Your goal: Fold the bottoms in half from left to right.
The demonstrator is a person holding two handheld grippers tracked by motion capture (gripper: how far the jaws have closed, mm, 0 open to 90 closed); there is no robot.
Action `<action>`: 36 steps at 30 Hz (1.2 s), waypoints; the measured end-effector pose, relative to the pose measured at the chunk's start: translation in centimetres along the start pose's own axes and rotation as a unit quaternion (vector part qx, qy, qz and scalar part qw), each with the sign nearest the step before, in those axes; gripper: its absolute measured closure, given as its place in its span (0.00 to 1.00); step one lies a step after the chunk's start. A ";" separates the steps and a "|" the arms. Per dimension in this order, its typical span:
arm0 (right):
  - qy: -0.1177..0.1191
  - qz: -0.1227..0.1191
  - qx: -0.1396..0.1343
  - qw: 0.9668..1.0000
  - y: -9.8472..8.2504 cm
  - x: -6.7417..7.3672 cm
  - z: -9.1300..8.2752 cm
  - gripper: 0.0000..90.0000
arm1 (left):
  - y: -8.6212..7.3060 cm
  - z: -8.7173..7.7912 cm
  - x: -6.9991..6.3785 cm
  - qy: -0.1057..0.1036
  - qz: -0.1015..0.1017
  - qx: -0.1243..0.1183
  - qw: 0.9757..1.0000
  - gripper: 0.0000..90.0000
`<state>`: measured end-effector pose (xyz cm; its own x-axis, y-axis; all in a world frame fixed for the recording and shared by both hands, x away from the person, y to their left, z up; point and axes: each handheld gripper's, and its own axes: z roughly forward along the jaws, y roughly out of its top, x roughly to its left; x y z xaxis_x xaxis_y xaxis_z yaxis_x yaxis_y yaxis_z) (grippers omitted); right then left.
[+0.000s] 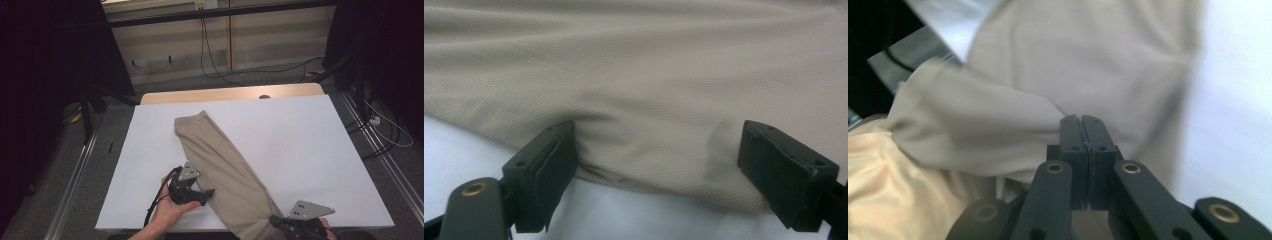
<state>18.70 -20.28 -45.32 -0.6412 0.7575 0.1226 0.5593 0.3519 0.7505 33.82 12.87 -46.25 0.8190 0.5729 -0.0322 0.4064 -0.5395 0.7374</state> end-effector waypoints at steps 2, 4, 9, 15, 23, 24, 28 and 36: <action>-0.006 0.012 0.003 1.000 -0.3 -0.3 -0.2 0.99 | 0.0 0.0 0.1 0.000 -0.001 -0.001 1.000 0.18; -0.021 0.001 0.004 1.000 -0.2 0.0 -0.1 0.99 | 0.0 0.0 0.2 0.004 -0.003 -0.004 1.000 0.18; -0.049 0.044 -0.006 0.998 -0.2 -0.6 -0.4 0.71 | 0.1 -0.4 0.3 -0.010 -0.015 0.001 1.000 0.20; -0.048 0.045 -0.035 0.997 0.9 -1.3 -0.4 0.65 | 0.2 -1.8 -1.5 -0.025 0.011 -0.008 1.000 0.28; -0.053 0.018 0.000 0.998 4.6 -4.3 3.6 0.81 | 0.5 -1.3 -5.7 -0.106 0.058 0.003 0.993 0.51; -0.053 0.017 0.003 0.998 4.9 -4.5 4.1 0.81 | 0.5 -1.2 -6.1 -0.103 0.068 0.005 0.992 0.51; -0.054 0.018 0.011 0.998 5.3 -4.9 5.5 0.71 | 0.7 -0.3 -6.6 -0.100 0.094 0.003 0.991 0.37; -0.042 -0.001 0.031 0.999 4.9 -4.2 5.3 0.77 | 0.4 -0.4 -7.1 -0.123 0.119 0.010 0.985 0.78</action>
<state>26.90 -18.89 -45.59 -0.5980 0.7990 0.0639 0.5910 0.3857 0.7085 27.99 8.79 -45.44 0.9643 0.2638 -0.0237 0.1968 -0.6535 0.7309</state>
